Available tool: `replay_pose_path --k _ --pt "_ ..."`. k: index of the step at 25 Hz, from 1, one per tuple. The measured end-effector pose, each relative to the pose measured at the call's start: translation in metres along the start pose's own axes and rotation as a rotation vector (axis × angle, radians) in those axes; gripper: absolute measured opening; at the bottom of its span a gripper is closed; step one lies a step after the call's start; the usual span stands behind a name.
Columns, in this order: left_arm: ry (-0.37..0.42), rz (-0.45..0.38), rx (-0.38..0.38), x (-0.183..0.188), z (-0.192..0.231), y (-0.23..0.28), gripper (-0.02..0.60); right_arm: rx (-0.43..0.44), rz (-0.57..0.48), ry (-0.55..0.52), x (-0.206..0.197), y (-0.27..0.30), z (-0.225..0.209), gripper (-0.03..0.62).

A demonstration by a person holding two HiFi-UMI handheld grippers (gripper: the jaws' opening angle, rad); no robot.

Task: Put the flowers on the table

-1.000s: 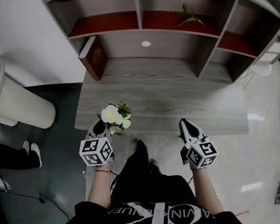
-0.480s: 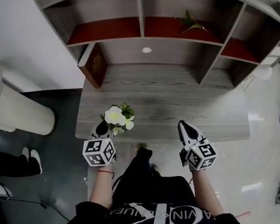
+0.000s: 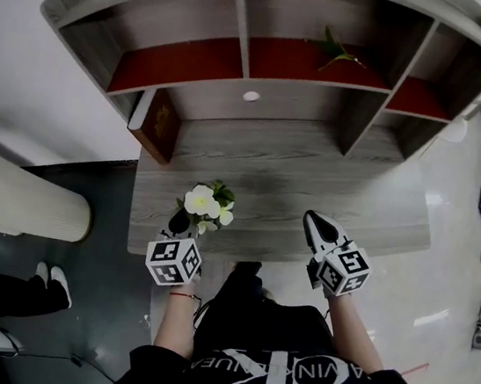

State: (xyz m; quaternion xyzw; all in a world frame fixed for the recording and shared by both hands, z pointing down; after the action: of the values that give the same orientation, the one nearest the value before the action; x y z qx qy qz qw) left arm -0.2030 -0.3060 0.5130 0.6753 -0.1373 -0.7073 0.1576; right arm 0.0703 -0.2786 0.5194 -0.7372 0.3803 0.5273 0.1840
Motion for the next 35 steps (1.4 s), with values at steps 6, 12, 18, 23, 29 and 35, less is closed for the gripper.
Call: replay_pose_path --k 6,12,18,23,29,35 --pt "0.021 0.037 -0.012 -0.003 0.000 0.034 0.028 -0.017 0.013 0.019 0.000 0.018 -0.017 0.009" --pt "0.036 0.068 -0.017 -0.003 0.009 0.062 0.028 -0.015 0.040 0.042 -0.001 0.043 -0.027 0.009" --pt "0.036 0.088 -0.003 -0.010 0.019 0.089 0.028 0.014 0.090 0.059 -0.012 0.070 -0.025 0.009" --pt "0.018 0.100 0.008 -0.016 0.025 0.112 0.028 0.035 0.137 0.078 -0.027 0.083 -0.019 0.009" --pt "0.020 0.090 0.001 -0.014 0.030 0.137 0.028 0.050 0.161 0.095 -0.036 0.106 -0.020 0.009" --pt "0.027 0.069 -0.015 -0.007 0.026 0.156 0.029 0.052 0.167 0.093 -0.037 0.119 -0.023 0.009"
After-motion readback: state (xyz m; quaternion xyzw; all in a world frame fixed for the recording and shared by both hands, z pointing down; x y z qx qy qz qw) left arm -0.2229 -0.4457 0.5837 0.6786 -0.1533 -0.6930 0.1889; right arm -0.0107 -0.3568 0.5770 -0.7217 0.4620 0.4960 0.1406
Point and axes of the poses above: the fingertips, and each gripper's own axes: y forward along the fingers, z to its left, x out of its top, the point moved 1 cm from there along -y, backward along the fingers, and after that the axes turned 15 degrees about x, right-handed, at the moved point
